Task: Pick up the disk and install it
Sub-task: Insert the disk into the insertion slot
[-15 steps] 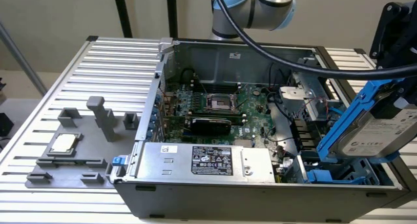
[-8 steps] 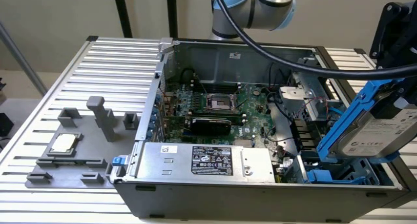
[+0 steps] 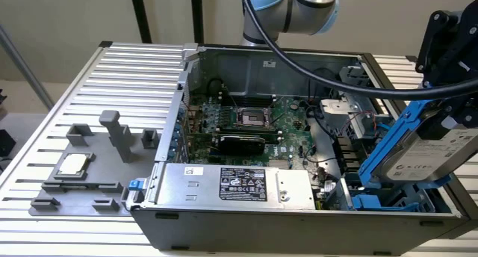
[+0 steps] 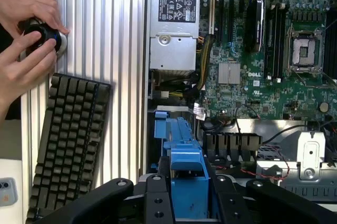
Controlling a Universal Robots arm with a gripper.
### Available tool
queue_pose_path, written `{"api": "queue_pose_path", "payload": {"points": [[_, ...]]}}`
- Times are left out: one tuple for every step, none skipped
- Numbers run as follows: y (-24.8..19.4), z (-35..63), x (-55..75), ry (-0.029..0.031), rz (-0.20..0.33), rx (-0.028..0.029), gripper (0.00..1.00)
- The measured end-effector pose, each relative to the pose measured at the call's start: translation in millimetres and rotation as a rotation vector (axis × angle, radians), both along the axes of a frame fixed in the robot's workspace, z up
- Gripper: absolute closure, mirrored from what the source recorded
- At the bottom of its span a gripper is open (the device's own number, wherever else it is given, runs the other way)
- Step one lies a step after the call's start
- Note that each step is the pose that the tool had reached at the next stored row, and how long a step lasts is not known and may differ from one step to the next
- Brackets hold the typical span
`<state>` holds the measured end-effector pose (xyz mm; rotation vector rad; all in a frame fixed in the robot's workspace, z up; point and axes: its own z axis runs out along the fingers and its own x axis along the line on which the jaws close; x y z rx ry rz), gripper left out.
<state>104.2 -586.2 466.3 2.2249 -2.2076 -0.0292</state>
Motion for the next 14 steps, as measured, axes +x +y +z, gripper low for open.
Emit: {"api": "queue_pose_path", "payload": {"points": [[1.0,-1.9,-1.1,-0.0002,0.0,0.0001,0.67],[2.0,-3.6,-1.9,-0.0004,0.0,-0.0001,0.67],[2.7,-5.5,-2.3,-0.0004,0.0,0.0,0.67],[3.1,-7.1,-2.3,-0.0004,0.0,0.0001,0.67],[3.4,-8.0,-2.3,-0.0004,0.0,0.0001,0.67],[3.7,-8.2,-2.2,-0.0005,0.0,0.0001,0.67],[3.7,-8.2,-2.3,-0.0005,0.0,0.0,0.67],[3.7,-8.2,-2.3,-0.0005,0.0,0.0,0.67],[3.7,-8.2,-2.3,-0.0005,0.0,-0.0001,0.67],[3.7,-8.3,-2.3,-0.0004,0.0,0.0,0.67],[3.9,-8.4,-2.4,-0.0004,0.0,0.0001,0.67],[4.6,-8.4,-2.4,-0.0005,0.0,0.0,0.67],[4.8,-8.5,-2.4,-0.0005,-0.001,-0.0001,0.67],[4.8,-8.6,-2.4,-0.0005,-0.002,-0.0001,0.67]]}}
